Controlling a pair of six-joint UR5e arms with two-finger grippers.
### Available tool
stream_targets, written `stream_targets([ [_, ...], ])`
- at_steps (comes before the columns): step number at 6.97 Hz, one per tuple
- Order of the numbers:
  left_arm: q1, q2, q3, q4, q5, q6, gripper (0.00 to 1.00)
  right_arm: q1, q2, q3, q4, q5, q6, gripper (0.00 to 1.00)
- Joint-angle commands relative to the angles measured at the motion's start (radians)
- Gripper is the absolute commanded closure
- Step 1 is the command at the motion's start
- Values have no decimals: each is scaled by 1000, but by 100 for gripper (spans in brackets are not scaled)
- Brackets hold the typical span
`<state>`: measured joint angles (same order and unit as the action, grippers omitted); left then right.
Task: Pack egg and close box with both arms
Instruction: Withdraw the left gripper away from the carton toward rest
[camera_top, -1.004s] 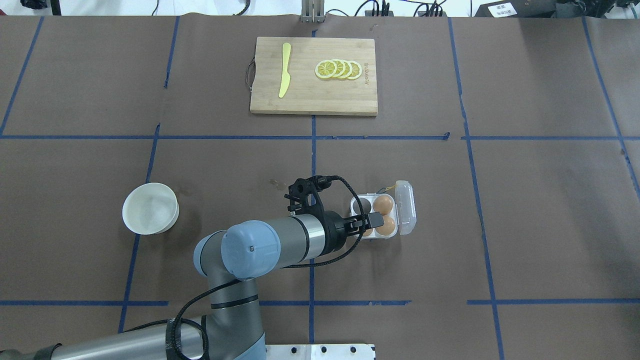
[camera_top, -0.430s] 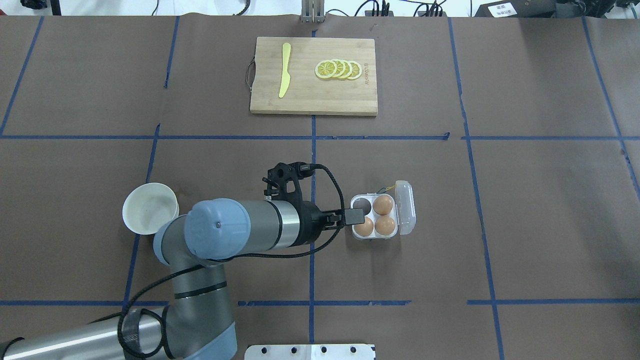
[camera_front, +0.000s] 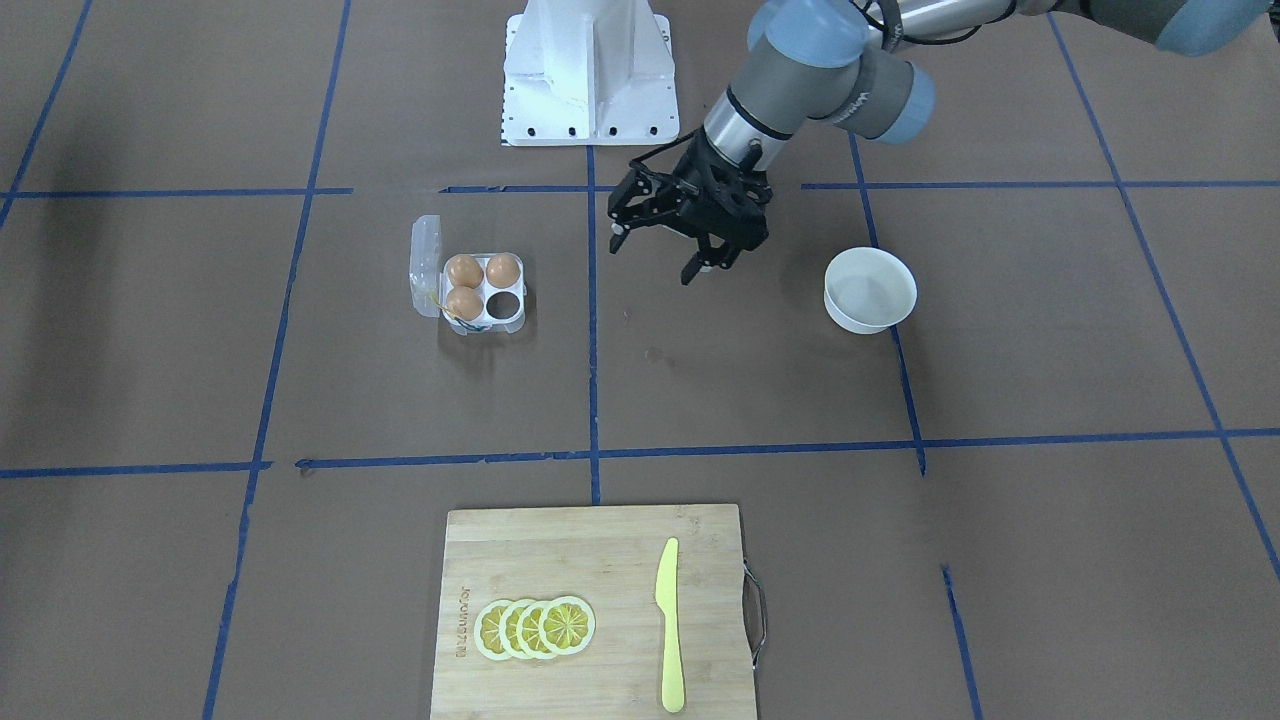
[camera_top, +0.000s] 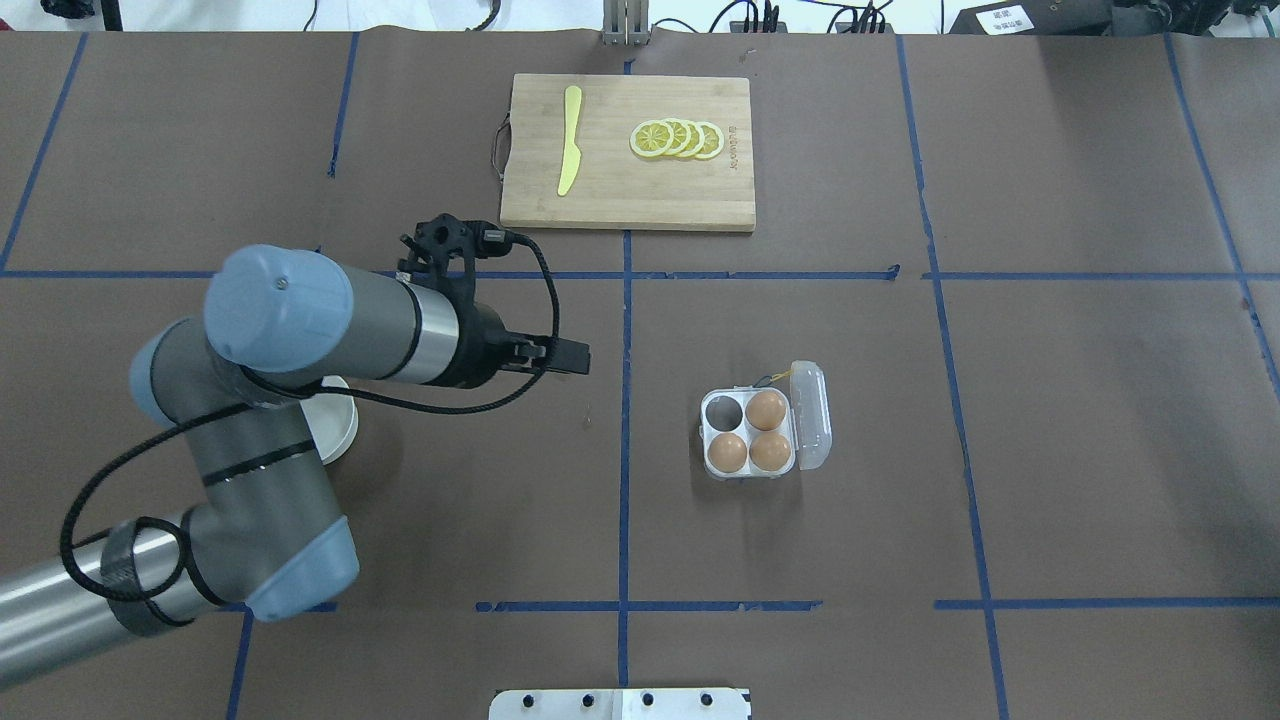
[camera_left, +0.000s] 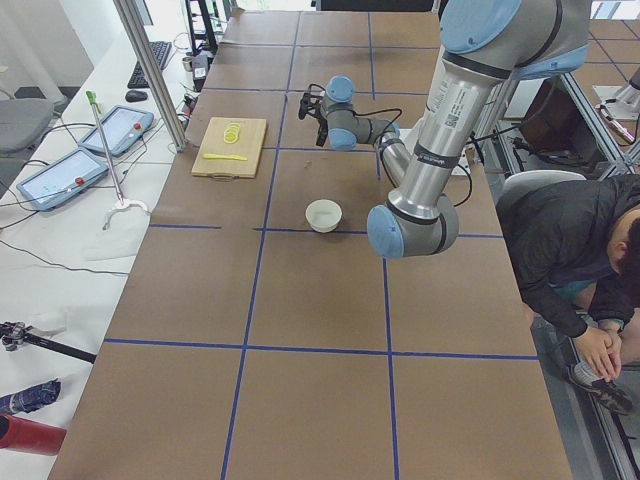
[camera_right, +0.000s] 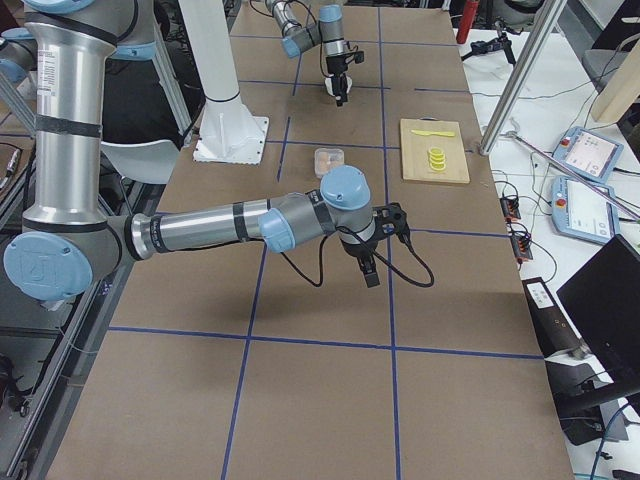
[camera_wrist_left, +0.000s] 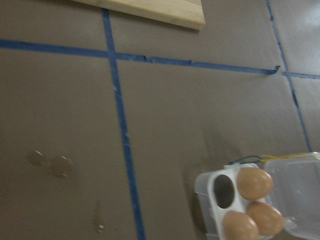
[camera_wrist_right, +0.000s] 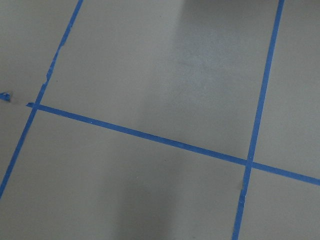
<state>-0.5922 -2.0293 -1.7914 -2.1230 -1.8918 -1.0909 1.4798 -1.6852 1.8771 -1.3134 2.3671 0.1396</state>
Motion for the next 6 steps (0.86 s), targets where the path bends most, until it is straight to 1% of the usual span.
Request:
stream_targets([
  [1,-210,169,-37,23,-93,310,0,-28,-1,41,-3,6,119,0],
  [2,-303,244,-40,22,-98,450,0,-82,-1,68,-3,3,197,0],
  [3,-383,320,-42,20,-122,680,0,-192,4,127,-1,-15,362,0],
  [4,-511,363,-31,21,-200,795,0,-288,8,196,-1,-52,509,0],
  [5,-644,416,-26,31,-267,833,0,-364,9,248,0,-72,614,0],
  [6,-705,475,4,152,-291,833,0,-419,10,275,0,-74,655,0],
])
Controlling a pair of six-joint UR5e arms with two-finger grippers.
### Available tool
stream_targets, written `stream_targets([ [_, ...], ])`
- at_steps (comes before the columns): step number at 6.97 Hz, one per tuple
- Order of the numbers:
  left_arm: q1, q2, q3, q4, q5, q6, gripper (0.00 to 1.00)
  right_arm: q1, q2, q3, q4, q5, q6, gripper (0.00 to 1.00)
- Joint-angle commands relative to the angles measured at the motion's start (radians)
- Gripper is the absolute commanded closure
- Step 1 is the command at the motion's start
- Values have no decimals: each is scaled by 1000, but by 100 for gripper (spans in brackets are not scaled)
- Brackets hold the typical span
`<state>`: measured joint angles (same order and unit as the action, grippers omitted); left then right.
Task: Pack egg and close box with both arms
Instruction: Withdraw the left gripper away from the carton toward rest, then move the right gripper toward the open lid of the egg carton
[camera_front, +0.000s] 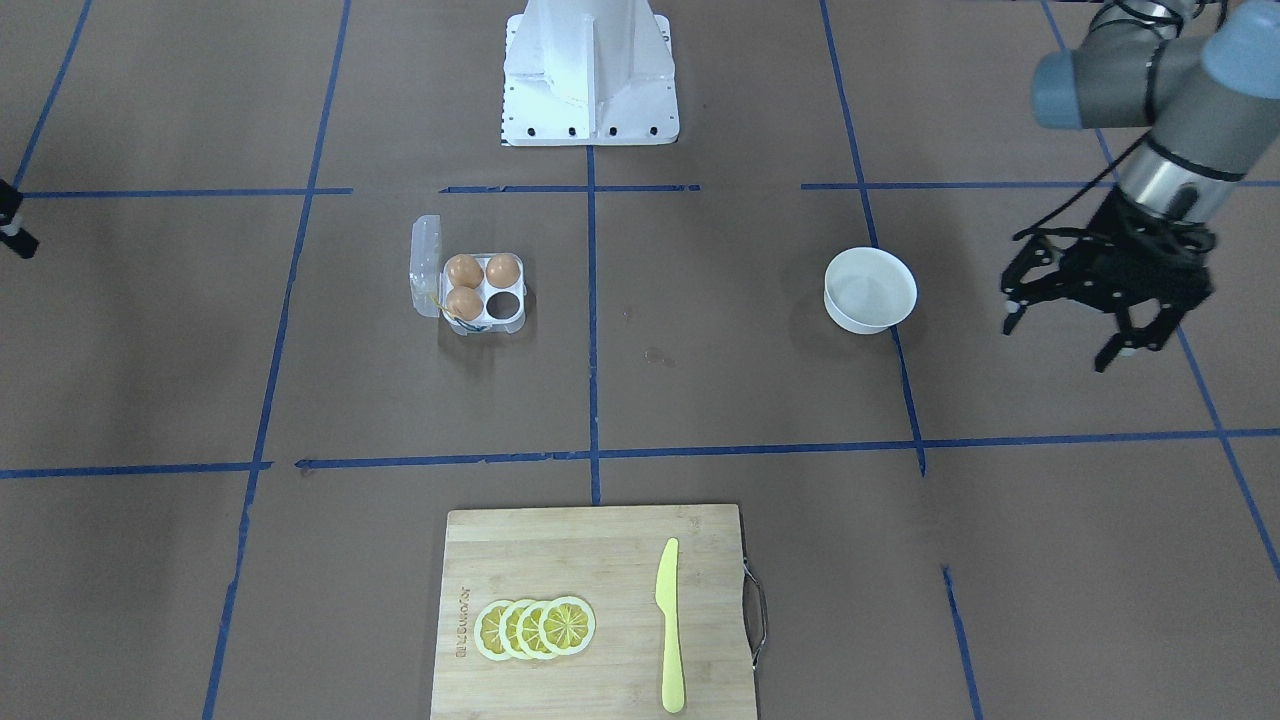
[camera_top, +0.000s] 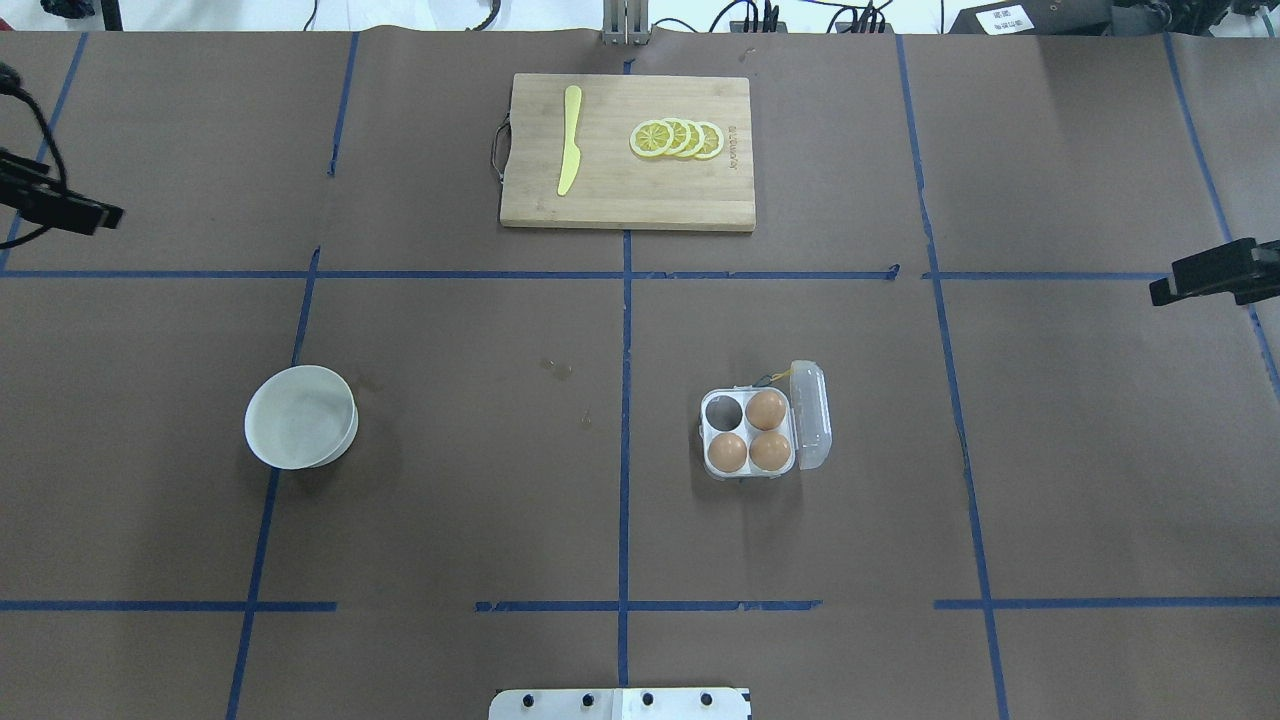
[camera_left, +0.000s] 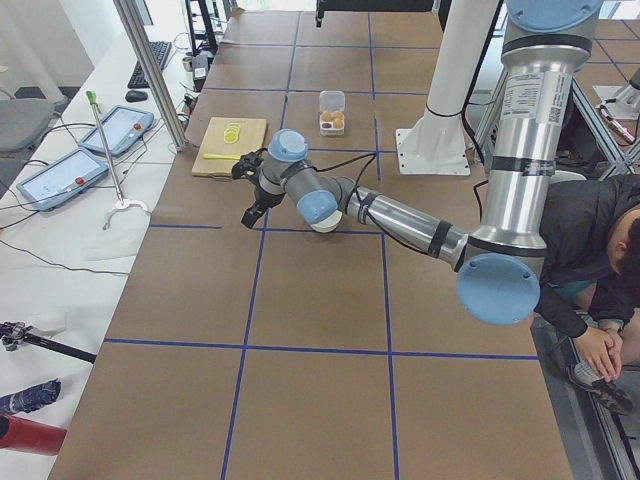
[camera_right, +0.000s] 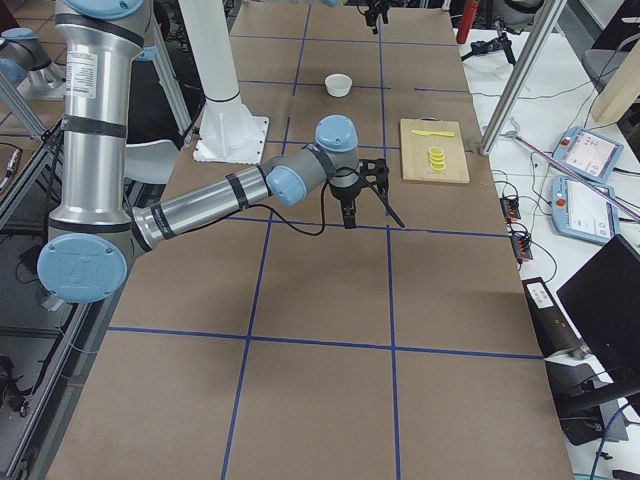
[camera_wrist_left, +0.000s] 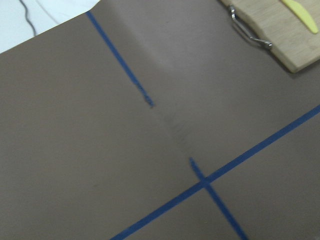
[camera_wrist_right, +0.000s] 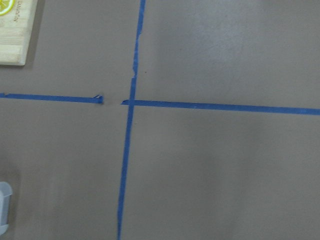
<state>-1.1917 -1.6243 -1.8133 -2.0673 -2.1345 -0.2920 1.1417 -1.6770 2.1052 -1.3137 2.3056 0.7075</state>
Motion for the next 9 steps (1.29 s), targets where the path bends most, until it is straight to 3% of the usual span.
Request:
stream_targets([
  [1,-225,52,67,287,-47,36,0,-142,2,50,36,-21,140,0],
  [2,-318,66,71,311,-51,103,0,-269,2,50,119,-145,300,0],
  [3,-331,87,72,334,-53,163,0,-392,-7,47,151,-273,391,0],
  [4,-327,81,80,338,-53,163,0,-413,-42,48,154,-291,392,1],
  [5,-327,80,78,340,-55,163,0,-472,-52,47,159,-370,406,2],
  [7,-327,80,80,337,-94,163,0,-673,-24,39,153,-600,544,1],
  [9,-327,81,80,337,-117,163,0,-740,188,-52,60,-664,634,1],
])
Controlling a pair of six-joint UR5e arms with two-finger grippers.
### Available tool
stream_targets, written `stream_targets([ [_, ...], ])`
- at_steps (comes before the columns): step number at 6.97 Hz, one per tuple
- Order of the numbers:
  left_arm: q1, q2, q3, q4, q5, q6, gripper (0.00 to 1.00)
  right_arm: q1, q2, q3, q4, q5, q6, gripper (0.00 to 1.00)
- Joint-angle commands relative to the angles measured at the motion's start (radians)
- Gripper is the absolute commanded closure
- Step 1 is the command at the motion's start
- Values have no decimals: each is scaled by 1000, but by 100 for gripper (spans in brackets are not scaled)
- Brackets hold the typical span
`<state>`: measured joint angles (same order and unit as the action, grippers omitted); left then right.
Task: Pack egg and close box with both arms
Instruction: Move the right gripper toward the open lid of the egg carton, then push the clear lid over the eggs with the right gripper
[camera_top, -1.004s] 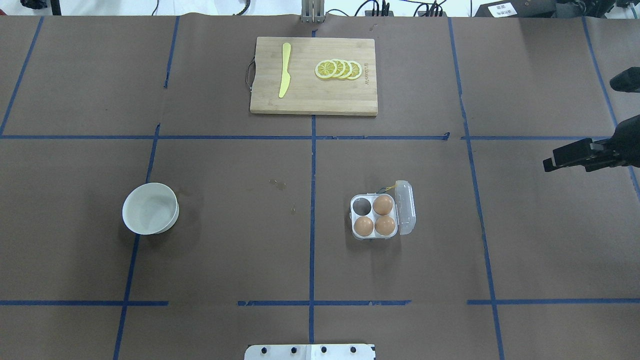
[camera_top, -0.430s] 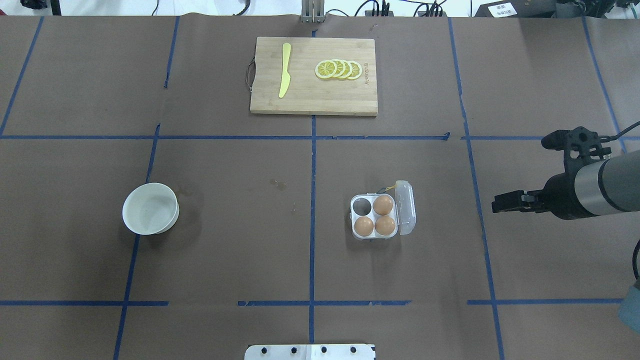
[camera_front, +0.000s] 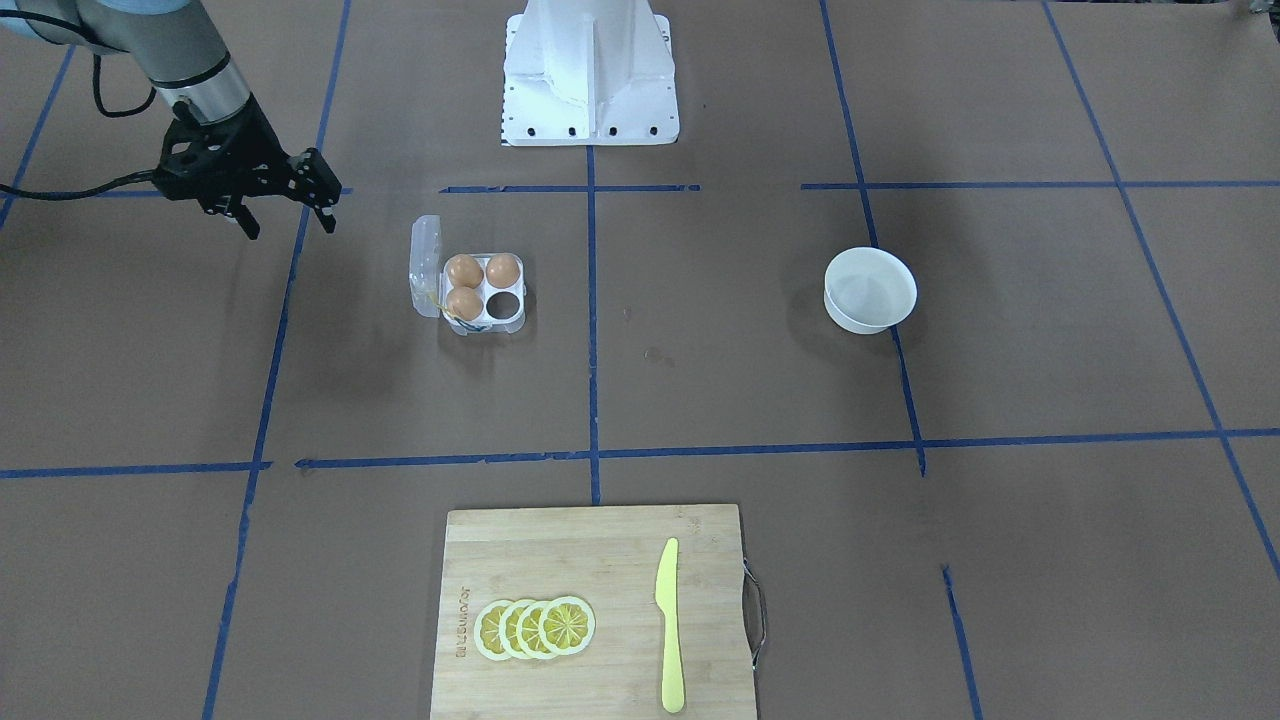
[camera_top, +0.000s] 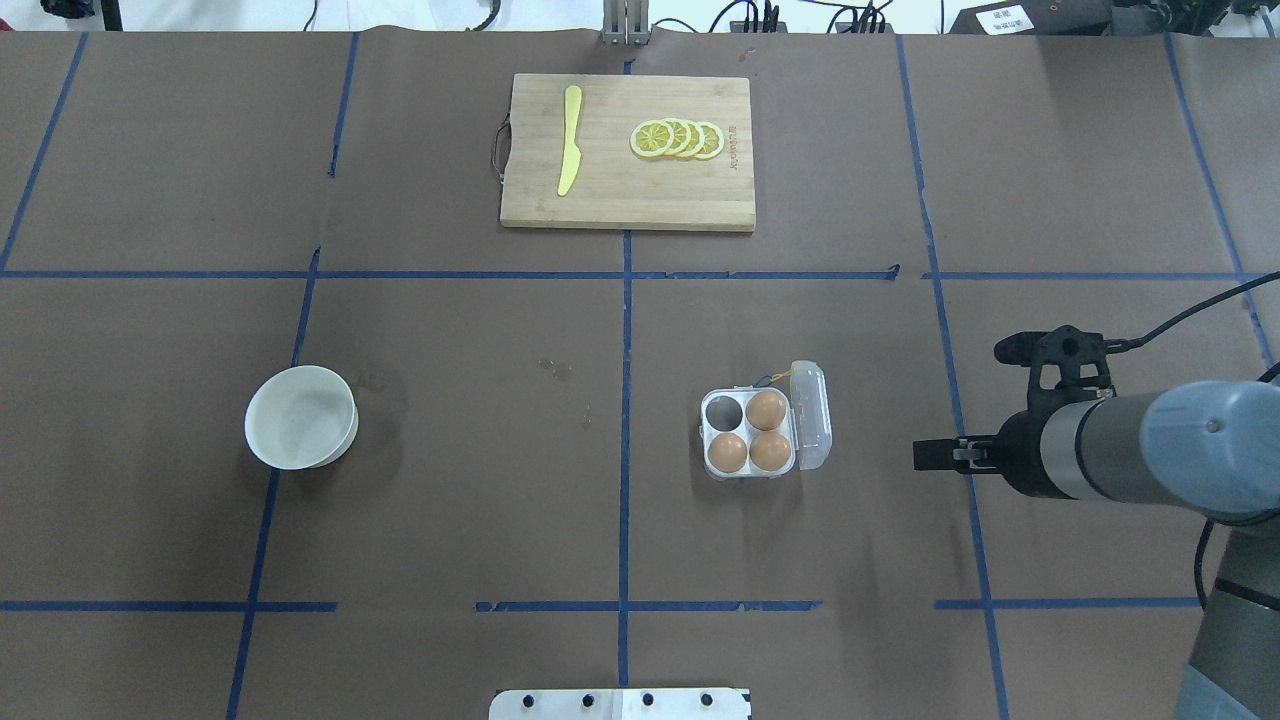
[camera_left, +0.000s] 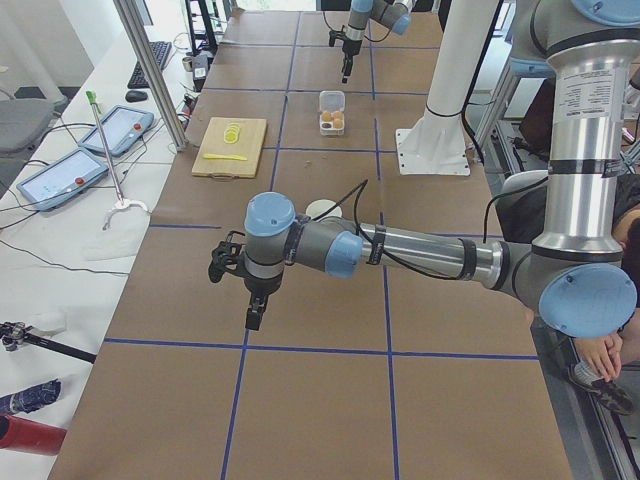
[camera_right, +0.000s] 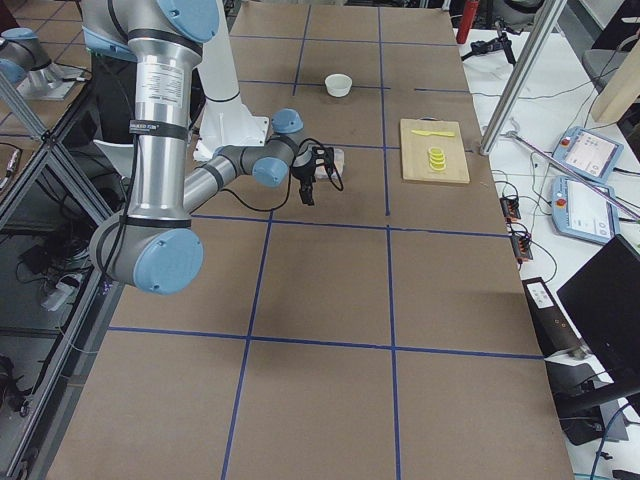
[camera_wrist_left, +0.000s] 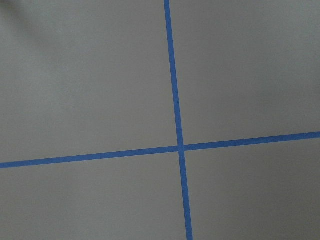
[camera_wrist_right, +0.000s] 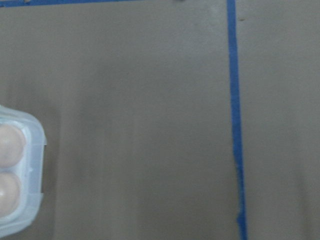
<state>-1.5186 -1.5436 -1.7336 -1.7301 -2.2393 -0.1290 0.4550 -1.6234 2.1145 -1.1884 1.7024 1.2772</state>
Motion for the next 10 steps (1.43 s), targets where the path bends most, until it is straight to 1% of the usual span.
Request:
stream_targets([
  [1,0,-1,0,0,-13,0,0,-55,268,-91,-194,-76,70,1],
  [2,1,-3,0,0,-13,0,0,-55,362,-91,-294,-78,79,1],
  [3,1,-3,0,0,-14,0,0,-55,400,-91,-312,-78,83,1],
  [5,1,0,2,-2,-19,0,0,-35,402,-56,-321,-55,74,0],
  [6,1,3,8,-2,-20,0,0,18,402,-33,-386,16,54,0],
  [7,1,4,9,-2,-20,0,0,106,401,-19,-416,110,-55,0],
  [8,1,4,12,0,-20,0,0,182,380,-19,-419,170,-178,0],
  [9,1,4,38,-3,-20,0,0,268,337,-19,-419,216,-276,0],
  [10,1,4,39,1,-20,0,0,380,283,-21,-419,312,-409,0],
])
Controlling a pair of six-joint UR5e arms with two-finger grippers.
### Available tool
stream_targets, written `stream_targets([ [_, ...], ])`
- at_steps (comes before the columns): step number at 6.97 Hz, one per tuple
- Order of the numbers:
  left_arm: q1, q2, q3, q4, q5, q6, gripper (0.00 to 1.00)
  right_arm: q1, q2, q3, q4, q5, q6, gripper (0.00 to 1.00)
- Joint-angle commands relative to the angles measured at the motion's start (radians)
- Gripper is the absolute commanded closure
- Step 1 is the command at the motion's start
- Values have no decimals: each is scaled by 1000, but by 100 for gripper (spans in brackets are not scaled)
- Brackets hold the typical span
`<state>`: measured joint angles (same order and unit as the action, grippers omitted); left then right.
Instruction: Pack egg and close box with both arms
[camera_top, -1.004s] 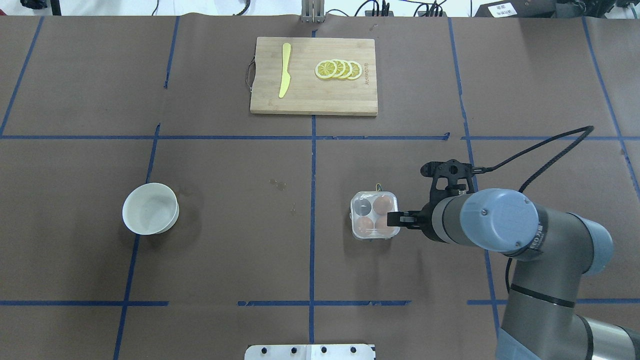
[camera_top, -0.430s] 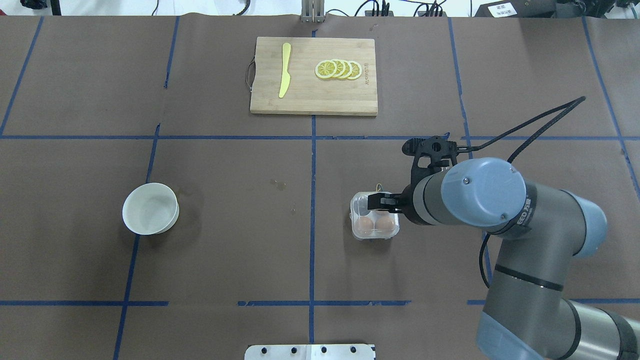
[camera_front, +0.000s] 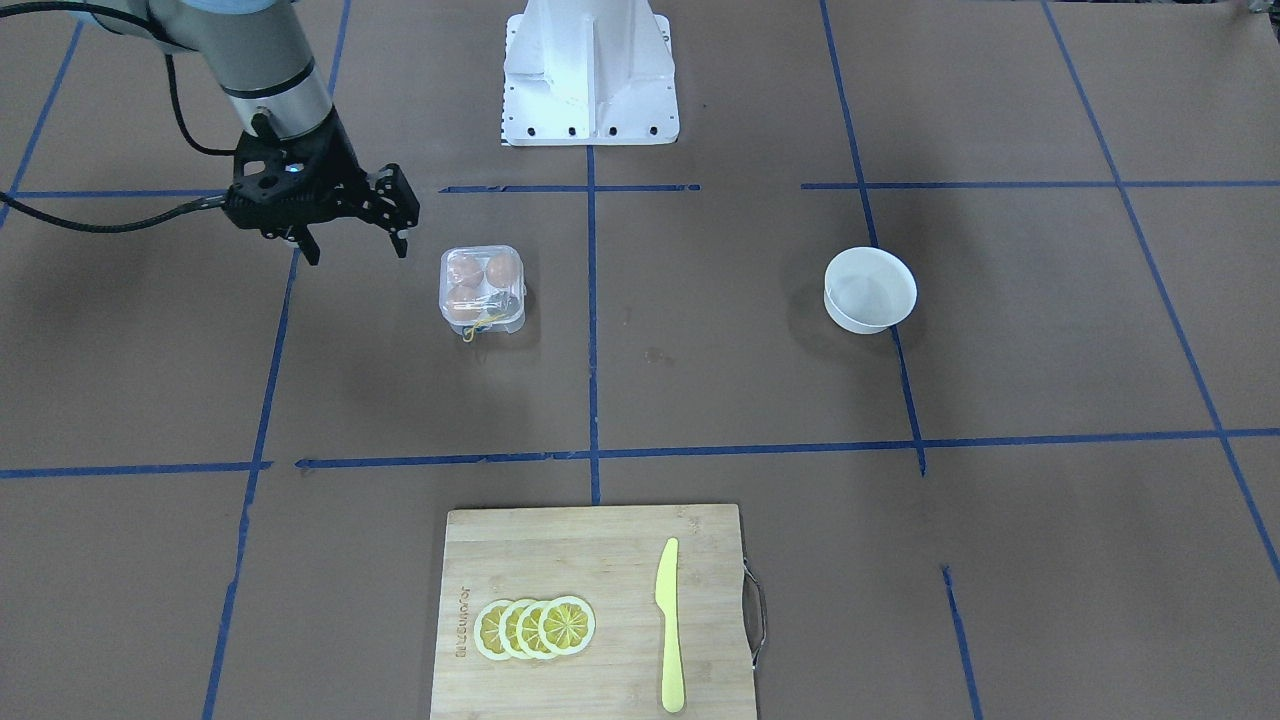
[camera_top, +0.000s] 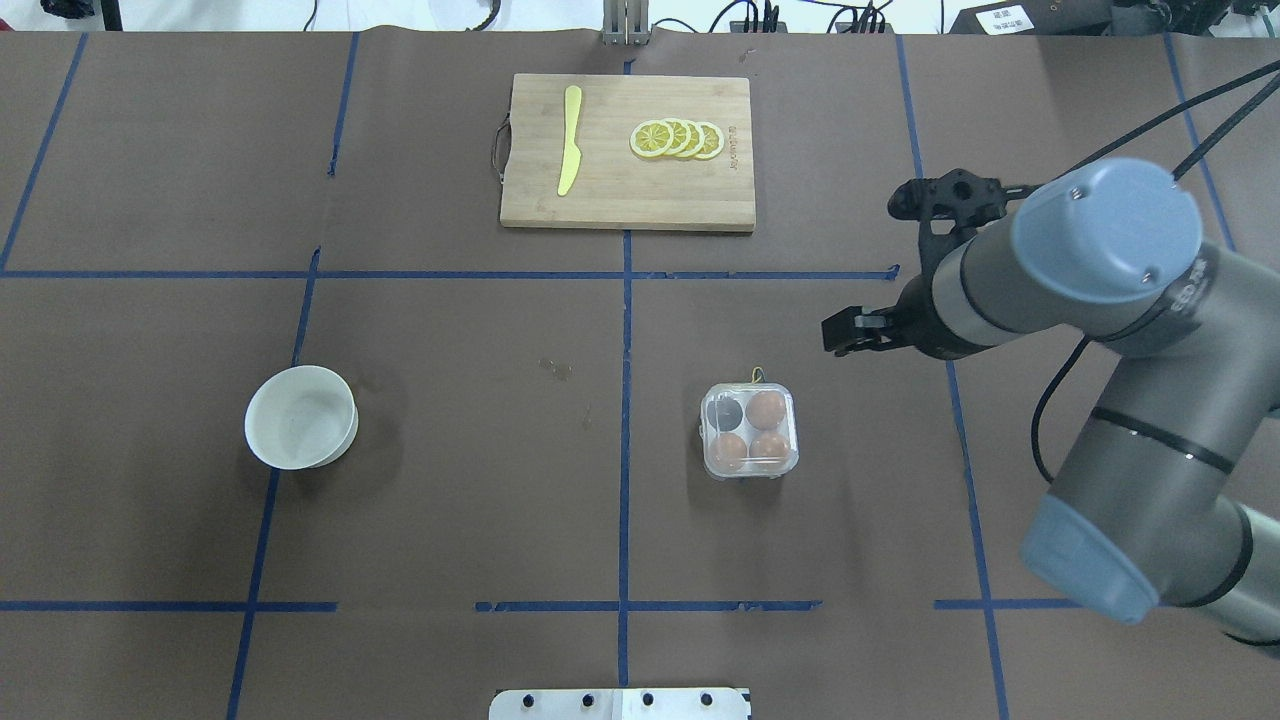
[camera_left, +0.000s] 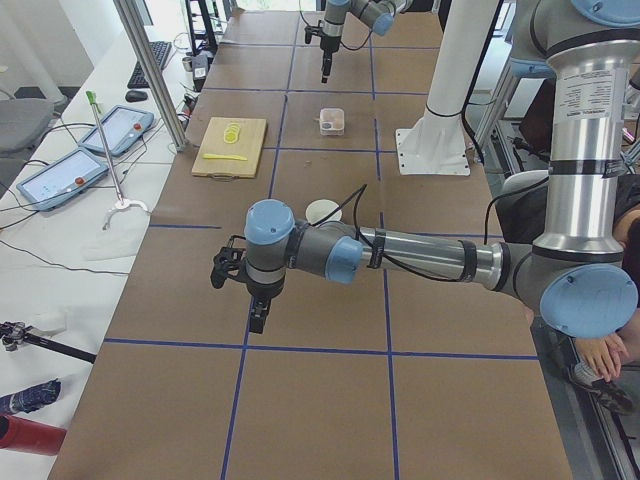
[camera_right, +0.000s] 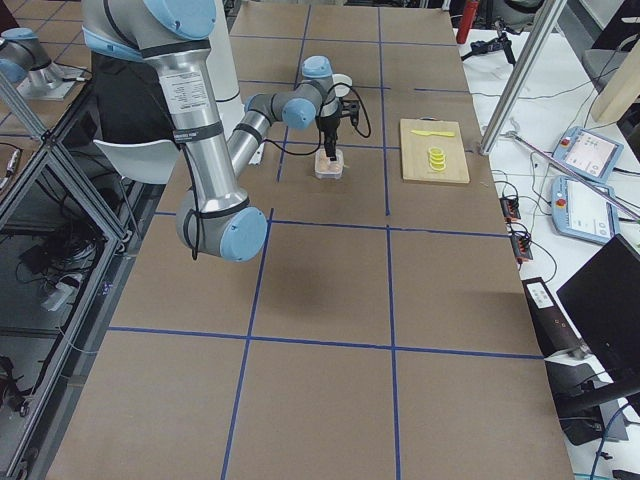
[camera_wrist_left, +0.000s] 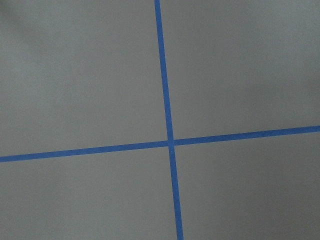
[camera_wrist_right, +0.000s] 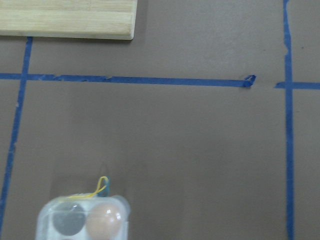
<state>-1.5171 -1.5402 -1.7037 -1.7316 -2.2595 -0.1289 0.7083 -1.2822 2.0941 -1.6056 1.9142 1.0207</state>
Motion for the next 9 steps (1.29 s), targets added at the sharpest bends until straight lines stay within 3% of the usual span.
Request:
stream_targets([
  [1,0,2,16,3,0,0,0,217,-125,0,-1,148,-291,0],
  [2,0,3,15,3,-11,0,0,320,-200,-5,-2,185,-456,0],
  [3,0,3,28,1,-90,0,0,462,-274,-37,-2,283,-648,0],
  [4,-8,15,24,-2,-91,44,0,576,-332,-86,-2,352,-807,0],
  [6,-34,75,4,33,-95,175,0,744,-387,-243,-2,362,-1091,0],
  [9,-54,66,-2,122,-94,176,0,816,-469,-289,10,361,-1140,0],
])
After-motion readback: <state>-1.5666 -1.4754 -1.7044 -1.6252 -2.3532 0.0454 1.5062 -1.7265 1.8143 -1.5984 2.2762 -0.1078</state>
